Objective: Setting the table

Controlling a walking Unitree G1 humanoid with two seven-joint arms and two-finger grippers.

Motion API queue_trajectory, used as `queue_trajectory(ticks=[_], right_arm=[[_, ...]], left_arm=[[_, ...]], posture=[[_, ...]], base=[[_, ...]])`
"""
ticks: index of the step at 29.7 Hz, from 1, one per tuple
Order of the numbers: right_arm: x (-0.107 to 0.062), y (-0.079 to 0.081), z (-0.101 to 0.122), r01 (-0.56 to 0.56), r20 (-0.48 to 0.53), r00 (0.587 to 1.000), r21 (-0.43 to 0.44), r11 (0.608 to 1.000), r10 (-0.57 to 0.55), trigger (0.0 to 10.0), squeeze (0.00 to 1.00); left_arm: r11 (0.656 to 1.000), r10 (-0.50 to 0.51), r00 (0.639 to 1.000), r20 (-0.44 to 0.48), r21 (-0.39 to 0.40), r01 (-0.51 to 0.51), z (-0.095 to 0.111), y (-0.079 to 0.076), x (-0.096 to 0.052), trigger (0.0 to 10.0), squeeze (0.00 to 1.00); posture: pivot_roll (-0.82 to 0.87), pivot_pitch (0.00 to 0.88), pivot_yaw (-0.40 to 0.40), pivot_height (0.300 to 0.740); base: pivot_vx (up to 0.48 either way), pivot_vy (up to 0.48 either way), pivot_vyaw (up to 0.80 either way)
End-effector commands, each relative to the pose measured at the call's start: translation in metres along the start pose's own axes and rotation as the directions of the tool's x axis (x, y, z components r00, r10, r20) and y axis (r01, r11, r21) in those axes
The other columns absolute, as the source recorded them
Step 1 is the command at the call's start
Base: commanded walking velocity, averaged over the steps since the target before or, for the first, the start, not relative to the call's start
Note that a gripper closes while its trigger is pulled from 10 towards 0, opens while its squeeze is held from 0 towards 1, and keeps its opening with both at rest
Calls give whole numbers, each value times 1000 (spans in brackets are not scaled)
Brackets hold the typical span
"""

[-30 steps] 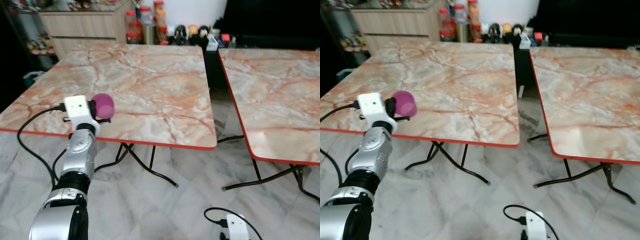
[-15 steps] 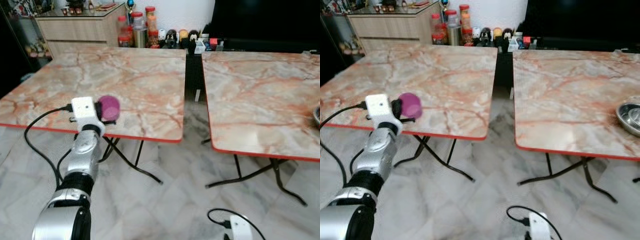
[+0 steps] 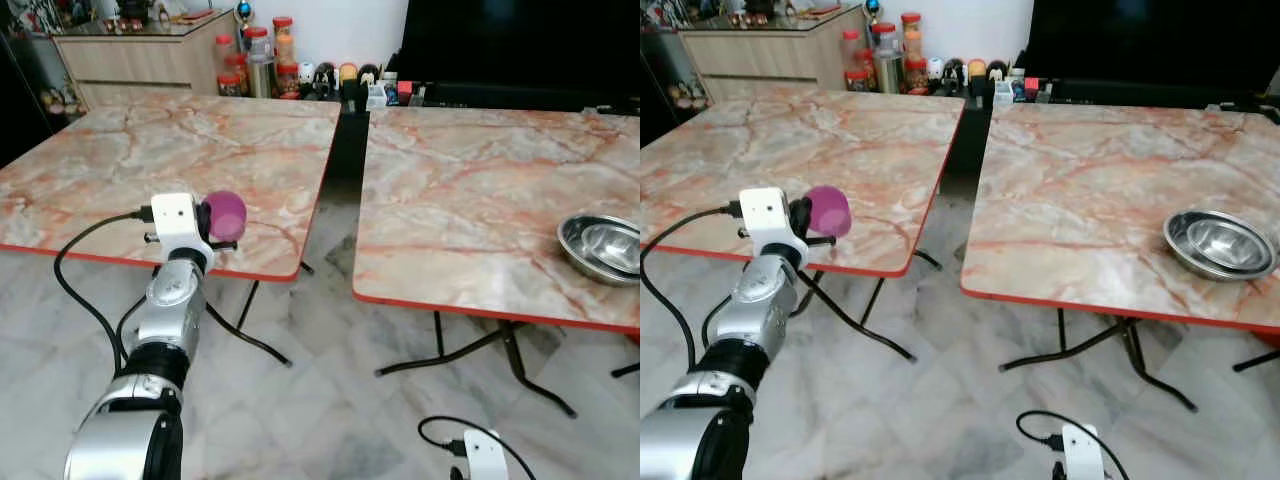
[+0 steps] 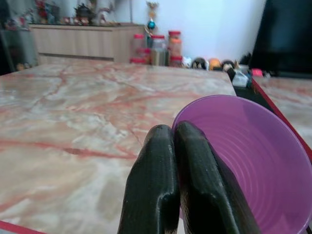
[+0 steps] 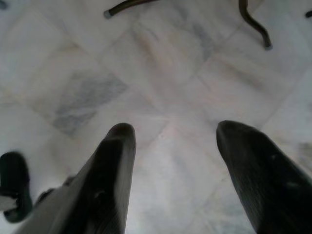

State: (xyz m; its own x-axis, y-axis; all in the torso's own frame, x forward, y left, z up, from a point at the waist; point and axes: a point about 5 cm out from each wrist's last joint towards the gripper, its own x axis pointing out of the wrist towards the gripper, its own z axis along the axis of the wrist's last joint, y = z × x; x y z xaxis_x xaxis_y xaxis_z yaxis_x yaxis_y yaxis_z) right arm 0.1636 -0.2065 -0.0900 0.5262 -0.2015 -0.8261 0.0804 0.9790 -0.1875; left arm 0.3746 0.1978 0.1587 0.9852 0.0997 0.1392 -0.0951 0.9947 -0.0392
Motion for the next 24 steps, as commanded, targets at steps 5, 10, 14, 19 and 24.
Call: queue_trajectory(ticks=[5,10,14,19,24], right_arm=[[0,7,4,-13,10,1000,18,1000,13,10000,0],[0,6,3,-9,7,1000,29,1000,9,10000,0],[0,6,3,-7,2,1000,38,999,7,10000,0],[0,7,3,-14,1,1000,34,999,14,10000,0],[0,8,4,-15,9,1000,29,999,15,10000,0]], left_arm=[[1000,1,1000,14,24,-1,4,2,1,10000,0],[1000,-6,1000,20,23,6,6,2,2,10000,0],[1000,-13,1000,27,21,13,7,1,2,10000,0],[999,-28,999,29,18,28,7,-2,2,10000,0],[999,-32,999,33,15,32,8,-2,2,10000,0]], posture=[[12,0,2,719],[12,0,3,719],[11,0,5,719],[12,0,6,719],[12,0,5,719]], base=[[144,-414,0],[96,-415,0],[0,-420,0],[0,-422,-454],[0,-425,0]])
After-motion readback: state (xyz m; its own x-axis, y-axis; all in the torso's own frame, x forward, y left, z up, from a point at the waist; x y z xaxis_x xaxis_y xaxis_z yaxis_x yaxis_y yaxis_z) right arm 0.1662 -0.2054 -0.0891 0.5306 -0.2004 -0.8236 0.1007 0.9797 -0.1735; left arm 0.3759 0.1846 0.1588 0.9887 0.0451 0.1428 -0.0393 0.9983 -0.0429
